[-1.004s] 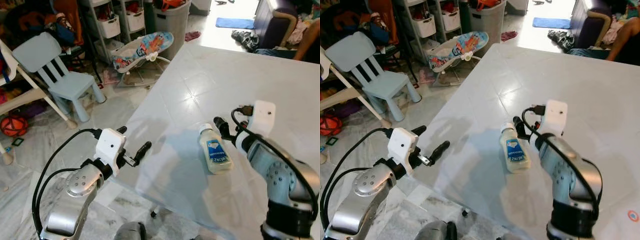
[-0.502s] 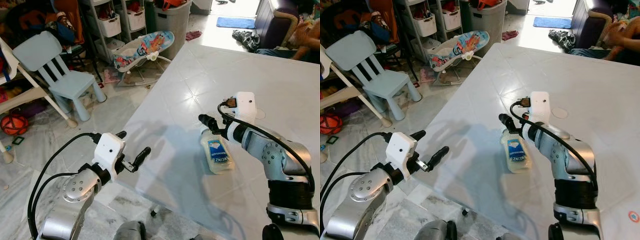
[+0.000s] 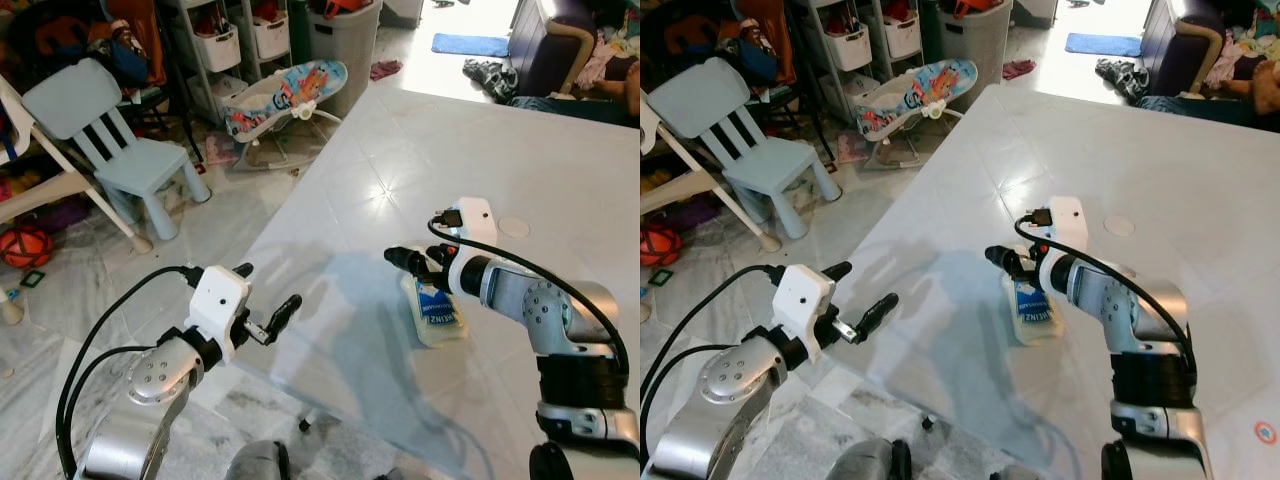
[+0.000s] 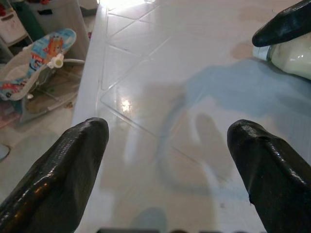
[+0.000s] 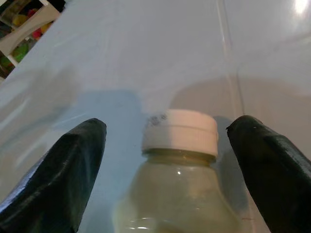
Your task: Restocking fridge
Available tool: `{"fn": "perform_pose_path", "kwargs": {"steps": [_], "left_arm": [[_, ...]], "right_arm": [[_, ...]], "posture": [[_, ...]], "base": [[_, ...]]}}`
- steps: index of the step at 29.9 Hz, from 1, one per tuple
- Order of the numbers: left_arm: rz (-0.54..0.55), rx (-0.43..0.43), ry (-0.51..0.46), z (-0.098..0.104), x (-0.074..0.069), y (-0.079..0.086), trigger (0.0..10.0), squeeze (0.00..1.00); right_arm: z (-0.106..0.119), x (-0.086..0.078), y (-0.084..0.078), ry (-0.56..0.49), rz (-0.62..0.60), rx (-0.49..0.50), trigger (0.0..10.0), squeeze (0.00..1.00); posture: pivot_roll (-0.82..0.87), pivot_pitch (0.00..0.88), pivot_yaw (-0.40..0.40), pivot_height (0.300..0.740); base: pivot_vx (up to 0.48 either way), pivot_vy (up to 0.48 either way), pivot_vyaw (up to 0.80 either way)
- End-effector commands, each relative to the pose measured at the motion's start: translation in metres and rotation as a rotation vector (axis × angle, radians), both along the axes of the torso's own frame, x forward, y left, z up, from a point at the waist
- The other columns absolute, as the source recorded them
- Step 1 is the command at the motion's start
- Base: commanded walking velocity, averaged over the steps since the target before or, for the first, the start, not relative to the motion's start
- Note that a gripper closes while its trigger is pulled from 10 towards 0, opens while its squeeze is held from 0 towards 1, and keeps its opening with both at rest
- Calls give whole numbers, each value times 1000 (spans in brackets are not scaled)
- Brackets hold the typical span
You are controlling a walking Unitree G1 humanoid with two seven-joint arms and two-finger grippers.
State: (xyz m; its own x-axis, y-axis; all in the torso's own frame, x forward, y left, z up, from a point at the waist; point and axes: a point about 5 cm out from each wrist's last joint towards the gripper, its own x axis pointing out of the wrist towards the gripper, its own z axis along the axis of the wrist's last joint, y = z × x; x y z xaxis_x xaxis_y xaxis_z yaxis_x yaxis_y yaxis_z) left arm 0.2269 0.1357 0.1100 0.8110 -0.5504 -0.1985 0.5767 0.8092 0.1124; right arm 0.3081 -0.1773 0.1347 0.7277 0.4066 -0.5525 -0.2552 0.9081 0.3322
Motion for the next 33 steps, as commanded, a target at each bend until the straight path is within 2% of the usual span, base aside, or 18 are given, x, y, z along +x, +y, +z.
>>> {"fn": "perform_pose_path", "kwargs": {"steps": [1, 2, 3, 5, 14, 21, 30, 33], "left_arm": [[1, 5, -2, 2, -2, -1, 10000, 0], [-1, 4, 0, 2, -2, -1, 10000, 0], [-2, 4, 1, 1, -2, -1, 10000, 0], [-2, 4, 2, 1, -2, -1, 10000, 0], [-7, 3, 9, 1, -4, -1, 10000, 0], [-12, 1, 12, 1, -4, -2, 10000, 0], [-14, 2, 6, 2, -2, -3, 10000, 0], [-9, -2, 5, 2, -3, -3, 10000, 0]], "right_arm": [[3, 3, 2, 11, -5, 34, 4863, 0], [2, 5, 1, 26, -12, 54, 2118, 0], [1, 6, 0, 31, -14, 60, 275, 0], [-1, 7, -1, 39, -19, 66, 0, 0], [-10, 6, -6, 111, -71, 128, 0, 0], [-13, 1, -13, 123, -117, 165, 0, 0], [-2, -1, -20, 92, -182, 208, 0, 0], [3, -4, -22, 37, -233, 239, 0, 0]], "posture": [[49, 65, 38, 740], [50, 65, 38, 740], [50, 65, 37, 740], [51, 66, 36, 740], [51, 71, 36, 740], [47, 73, 41, 740], [44, 74, 36, 740], [40, 73, 34, 740]], "base": [[0, 0, 0], [0, 0, 0], [0, 0, 0], [0, 0, 0], [0, 0, 0], [0, 0, 0], [0, 0, 0], [0, 0, 0]]}}
